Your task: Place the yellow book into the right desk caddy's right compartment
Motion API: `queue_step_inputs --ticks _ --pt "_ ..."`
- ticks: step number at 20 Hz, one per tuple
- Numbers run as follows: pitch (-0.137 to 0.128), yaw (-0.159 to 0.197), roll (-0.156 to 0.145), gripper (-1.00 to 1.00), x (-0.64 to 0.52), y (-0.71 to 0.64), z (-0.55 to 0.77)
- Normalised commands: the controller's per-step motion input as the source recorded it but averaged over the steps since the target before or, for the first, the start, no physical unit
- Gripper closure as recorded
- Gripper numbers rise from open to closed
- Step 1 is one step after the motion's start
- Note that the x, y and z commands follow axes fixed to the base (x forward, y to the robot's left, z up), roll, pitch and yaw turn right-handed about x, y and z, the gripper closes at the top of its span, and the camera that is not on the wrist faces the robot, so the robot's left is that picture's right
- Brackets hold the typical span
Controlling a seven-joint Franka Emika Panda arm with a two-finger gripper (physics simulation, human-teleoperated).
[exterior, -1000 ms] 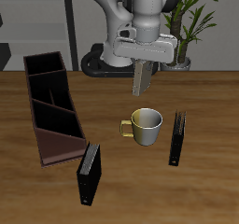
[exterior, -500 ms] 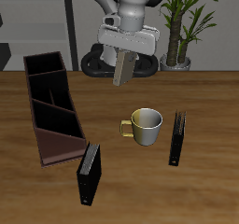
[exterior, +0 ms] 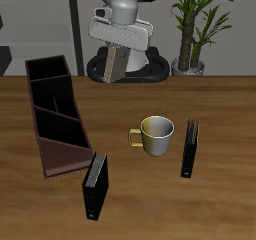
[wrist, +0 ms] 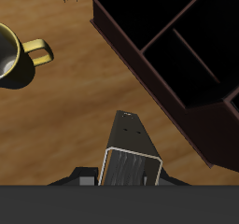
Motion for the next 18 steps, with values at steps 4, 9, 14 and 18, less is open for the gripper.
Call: queue_step_inputs --ticks 4,9,14,18 --pt "-0.002 0.032 -0.059 1.0 -0.23 -0.68 0.2" --pt "0.022 0.104 0.028 1.0 -0.18 -0.57 0.15" --pt "0.036 0.072 0.01 1.0 -0.09 -0.51 0.0" --pt "0.026 -0.017 -0.053 1.0 -0.14 -0.35 -0.06"
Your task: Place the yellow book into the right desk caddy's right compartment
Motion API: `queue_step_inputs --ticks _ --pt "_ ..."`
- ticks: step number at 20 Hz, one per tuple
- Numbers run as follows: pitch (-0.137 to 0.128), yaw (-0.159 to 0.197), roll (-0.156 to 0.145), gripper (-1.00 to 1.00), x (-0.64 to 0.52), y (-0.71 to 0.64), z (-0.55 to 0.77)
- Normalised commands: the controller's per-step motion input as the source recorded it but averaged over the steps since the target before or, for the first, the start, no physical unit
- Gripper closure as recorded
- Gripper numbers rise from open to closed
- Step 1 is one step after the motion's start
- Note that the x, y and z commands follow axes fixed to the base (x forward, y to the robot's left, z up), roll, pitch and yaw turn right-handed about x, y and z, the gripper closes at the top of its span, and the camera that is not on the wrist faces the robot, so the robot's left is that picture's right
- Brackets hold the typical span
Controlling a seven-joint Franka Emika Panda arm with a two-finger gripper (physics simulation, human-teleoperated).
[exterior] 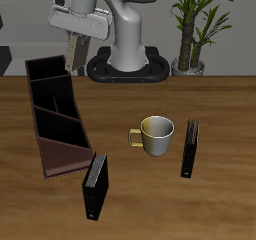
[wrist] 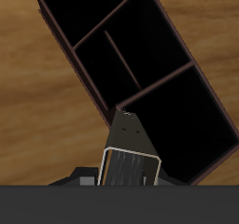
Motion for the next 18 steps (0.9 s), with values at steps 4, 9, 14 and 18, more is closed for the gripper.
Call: queue_step_inputs --ticks 4,9,14,18 --pt "-0.037 -0.007 -0.085 1.0 -0.33 -0.33 0.07" --pt "-0.054 -0.017 -0.054 1.0 -0.24 -0.18 0.17" --pt "-0.019 0.048 -0.037 1.0 -0.02 -0.11 0.1" --pt "-0.012 0.078 -0.058 1.0 0.09 -0.11 0.04"
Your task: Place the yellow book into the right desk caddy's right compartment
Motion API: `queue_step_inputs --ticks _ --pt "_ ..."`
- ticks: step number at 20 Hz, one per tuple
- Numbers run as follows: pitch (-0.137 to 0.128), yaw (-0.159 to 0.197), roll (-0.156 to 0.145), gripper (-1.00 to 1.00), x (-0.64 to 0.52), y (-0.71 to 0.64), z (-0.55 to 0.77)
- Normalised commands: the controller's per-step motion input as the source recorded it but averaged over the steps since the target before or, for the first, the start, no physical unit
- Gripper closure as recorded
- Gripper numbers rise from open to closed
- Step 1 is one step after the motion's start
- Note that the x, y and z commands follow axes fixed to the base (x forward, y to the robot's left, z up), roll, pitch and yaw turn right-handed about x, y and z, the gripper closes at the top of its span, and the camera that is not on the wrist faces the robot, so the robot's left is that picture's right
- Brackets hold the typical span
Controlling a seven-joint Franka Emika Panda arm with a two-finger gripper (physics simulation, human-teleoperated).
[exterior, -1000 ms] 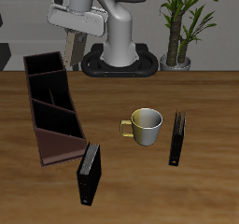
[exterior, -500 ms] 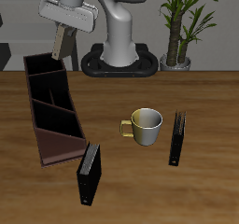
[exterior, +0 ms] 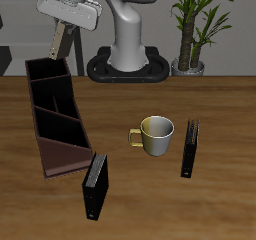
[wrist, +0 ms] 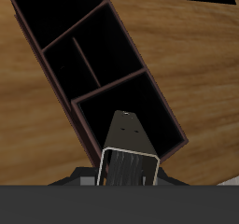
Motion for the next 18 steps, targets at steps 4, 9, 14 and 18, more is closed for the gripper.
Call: queue_step_inputs --ticks 4,9,14,18 --pt "0.022 0.138 -0.006 1.0 0.15 -0.14 0.08" --pt "-0.015 0.058 -0.053 1.0 0.11 -0.14 0.13" --pt "-0.001 -0.001 -0.02 1.0 0.06 -0.05 0.03" --pt "0.003 0.012 -0.012 1.0 0.11 -0.04 -0.06"
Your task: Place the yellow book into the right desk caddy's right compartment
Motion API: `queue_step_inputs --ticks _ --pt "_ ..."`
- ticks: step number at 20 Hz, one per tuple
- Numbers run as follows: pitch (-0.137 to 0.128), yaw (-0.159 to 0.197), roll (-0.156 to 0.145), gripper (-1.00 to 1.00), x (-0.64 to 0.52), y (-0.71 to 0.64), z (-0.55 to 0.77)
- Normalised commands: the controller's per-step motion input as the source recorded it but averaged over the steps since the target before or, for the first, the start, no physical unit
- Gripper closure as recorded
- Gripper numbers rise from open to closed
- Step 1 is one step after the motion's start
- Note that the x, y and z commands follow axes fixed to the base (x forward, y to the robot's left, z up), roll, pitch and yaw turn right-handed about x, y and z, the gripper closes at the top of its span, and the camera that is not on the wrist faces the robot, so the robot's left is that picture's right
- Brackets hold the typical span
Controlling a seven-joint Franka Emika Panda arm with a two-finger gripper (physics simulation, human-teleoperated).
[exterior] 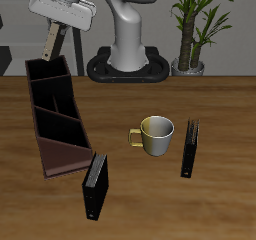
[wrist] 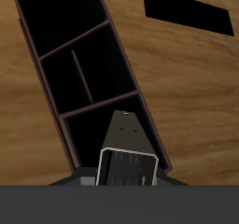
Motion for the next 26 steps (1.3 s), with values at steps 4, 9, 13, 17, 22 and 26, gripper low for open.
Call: queue_step_inputs --ticks 4,9,13,17,22,26 --pt "-0.009 0.0 -0.035 1.0 0.12 -0.07 -0.06" --pt "0.037 -0.034 -0.03 1.0 0.11 -0.17 -0.16" --pt "0.039 -0.015 0.032 1.0 0.04 0.04 -0.22" --pt "0.033 -0.017 -0.001 1.0 0.04 -0.03 -0.23" --pt "0.014 -0.009 -0.01 1.0 0.06 -0.01 -0.15" --pt "0.054 -0.008 -0.025 1.0 0.09 -0.15 -0.26"
